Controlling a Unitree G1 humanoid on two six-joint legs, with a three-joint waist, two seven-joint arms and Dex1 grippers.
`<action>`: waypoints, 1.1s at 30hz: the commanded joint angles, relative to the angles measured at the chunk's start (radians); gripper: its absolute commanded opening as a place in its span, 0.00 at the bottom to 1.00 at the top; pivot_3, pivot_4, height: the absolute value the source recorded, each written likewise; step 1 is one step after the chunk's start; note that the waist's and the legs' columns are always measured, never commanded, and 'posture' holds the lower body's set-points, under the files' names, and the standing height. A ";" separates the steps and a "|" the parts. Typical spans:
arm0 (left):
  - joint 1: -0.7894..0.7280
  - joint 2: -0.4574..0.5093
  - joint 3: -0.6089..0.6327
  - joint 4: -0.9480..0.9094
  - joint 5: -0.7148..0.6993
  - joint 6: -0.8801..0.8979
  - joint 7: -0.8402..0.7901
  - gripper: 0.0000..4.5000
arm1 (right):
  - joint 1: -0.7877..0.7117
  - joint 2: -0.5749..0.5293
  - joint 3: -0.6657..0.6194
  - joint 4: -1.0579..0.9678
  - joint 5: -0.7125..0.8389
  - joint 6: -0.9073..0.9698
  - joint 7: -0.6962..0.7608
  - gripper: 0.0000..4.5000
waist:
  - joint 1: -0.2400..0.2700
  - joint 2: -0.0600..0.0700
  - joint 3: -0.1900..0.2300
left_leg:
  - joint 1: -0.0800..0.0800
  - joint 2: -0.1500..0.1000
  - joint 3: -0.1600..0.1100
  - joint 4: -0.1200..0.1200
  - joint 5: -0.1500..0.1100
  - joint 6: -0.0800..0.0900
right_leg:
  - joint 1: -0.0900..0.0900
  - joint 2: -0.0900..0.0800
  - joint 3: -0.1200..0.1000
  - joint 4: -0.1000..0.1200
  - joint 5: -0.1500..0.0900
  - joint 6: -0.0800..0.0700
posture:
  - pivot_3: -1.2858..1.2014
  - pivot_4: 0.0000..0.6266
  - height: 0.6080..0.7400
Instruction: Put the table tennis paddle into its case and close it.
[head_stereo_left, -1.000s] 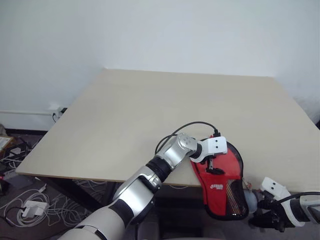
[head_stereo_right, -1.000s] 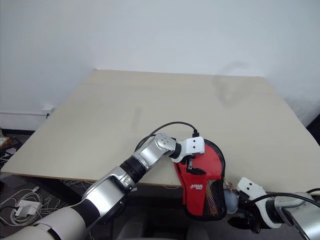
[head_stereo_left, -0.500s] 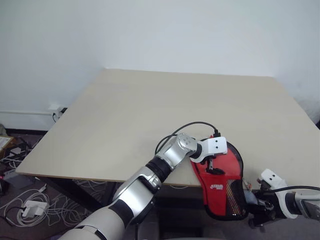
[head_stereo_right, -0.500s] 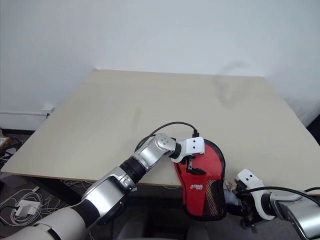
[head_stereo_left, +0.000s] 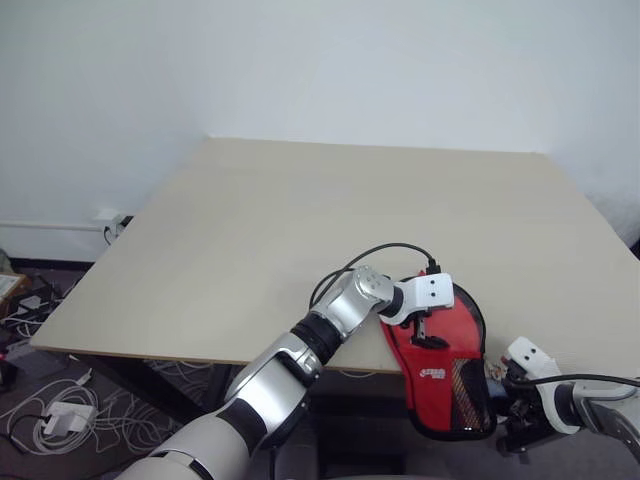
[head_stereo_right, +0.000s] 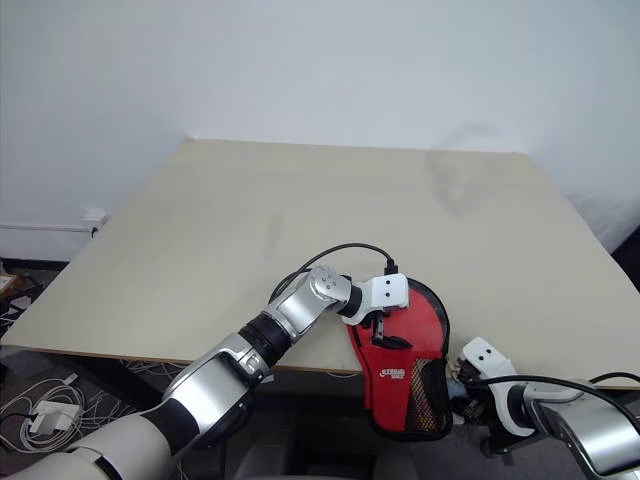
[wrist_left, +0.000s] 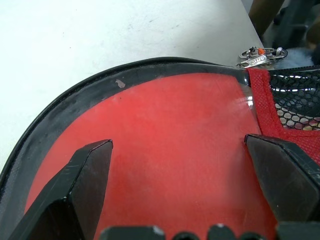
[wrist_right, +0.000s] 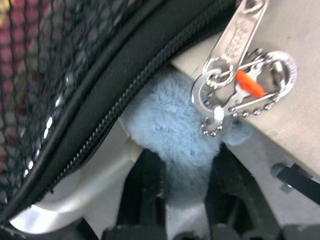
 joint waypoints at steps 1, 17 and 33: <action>0.031 0.022 -0.060 0.043 0.067 0.028 -0.019 1.00 | 0.036 -0.090 -0.026 -0.024 -0.026 -0.088 0.061 0.10 | 0.001 0.000 0.000 | 0.000 0.000 0.000 0.000 0.000 0.000 | 0.000 0.000 0.000 0.000 0.000 0.000 | 0.52 0.00 1.00; 0.086 0.016 -0.080 -0.019 0.085 0.055 -0.033 1.00 | 0.159 -0.380 -0.066 -0.019 -0.161 -0.563 0.399 0.10 | 0.003 0.000 0.000 | -0.001 -0.001 0.000 -0.001 -0.001 0.001 | 0.000 -0.001 -0.001 -0.003 -0.001 0.002 | 0.52 0.00 1.00; 0.101 0.019 -0.073 -0.053 0.079 0.105 -0.037 1.00 | 0.145 -0.417 0.171 0.064 -0.447 -0.833 0.412 0.10 | 0.008 0.001 0.000 | -0.001 -0.001 0.001 -0.001 -0.001 0.001 | 0.000 -0.001 -0.001 -0.004 -0.002 0.003 | 0.52 0.00 1.00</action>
